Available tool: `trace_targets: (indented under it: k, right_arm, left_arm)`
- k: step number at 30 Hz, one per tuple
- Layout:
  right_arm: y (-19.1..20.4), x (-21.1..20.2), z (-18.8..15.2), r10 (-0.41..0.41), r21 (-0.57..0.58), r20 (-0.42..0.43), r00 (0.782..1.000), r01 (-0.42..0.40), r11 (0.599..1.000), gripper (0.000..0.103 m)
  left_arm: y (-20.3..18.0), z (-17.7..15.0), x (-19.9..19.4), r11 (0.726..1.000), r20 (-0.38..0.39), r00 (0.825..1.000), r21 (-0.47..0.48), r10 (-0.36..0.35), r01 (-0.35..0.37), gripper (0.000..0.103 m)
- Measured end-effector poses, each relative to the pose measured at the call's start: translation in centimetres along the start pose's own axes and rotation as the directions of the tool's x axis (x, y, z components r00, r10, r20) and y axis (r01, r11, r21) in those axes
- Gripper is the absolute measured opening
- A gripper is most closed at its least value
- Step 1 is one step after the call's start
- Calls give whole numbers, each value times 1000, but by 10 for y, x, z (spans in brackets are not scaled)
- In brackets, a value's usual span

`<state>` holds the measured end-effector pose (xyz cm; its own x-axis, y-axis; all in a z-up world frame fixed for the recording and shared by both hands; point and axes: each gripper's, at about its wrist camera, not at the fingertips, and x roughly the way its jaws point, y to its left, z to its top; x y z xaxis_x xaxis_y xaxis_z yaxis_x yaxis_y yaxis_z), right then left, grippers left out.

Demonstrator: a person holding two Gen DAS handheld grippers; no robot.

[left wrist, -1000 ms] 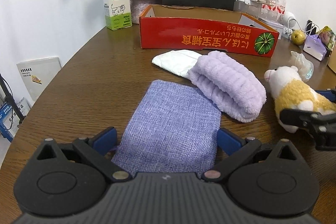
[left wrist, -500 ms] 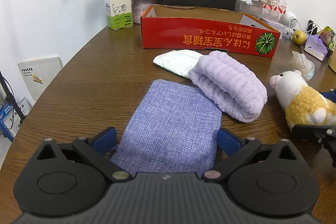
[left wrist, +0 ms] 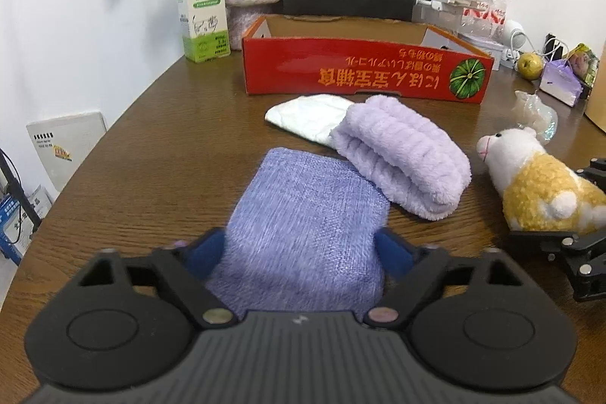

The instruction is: Organize objects

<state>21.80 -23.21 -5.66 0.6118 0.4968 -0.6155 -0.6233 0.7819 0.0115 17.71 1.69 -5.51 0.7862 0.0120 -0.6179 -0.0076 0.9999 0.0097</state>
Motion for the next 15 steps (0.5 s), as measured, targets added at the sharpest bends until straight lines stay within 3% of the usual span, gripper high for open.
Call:
trace_targets:
  k: [3, 4, 7, 15]
  right_arm:
    - [5, -4, -1, -5, 0, 15, 1000, 5, 1000, 77]
    - [6, -5, -2, -10, 3, 21, 1000, 10, 1000, 77]
    - [8, -10, -3, -19, 19, 40, 999, 18, 1000, 76]
    - [10, -20, -6, -24, 34, 88, 996, 21, 999, 76]
  left_arm:
    - [-2, -3, -7, 1000, 22, 1000, 5, -10, 10, 40]
    - [-3, -4, -9, 1000, 27, 1000, 6, -13, 12, 24]
    - [-6, -7, -15, 1000, 30, 1000, -3, -4, 4, 19]
    - [2, -6, -33, 999, 52, 999, -38, 13, -11, 18]
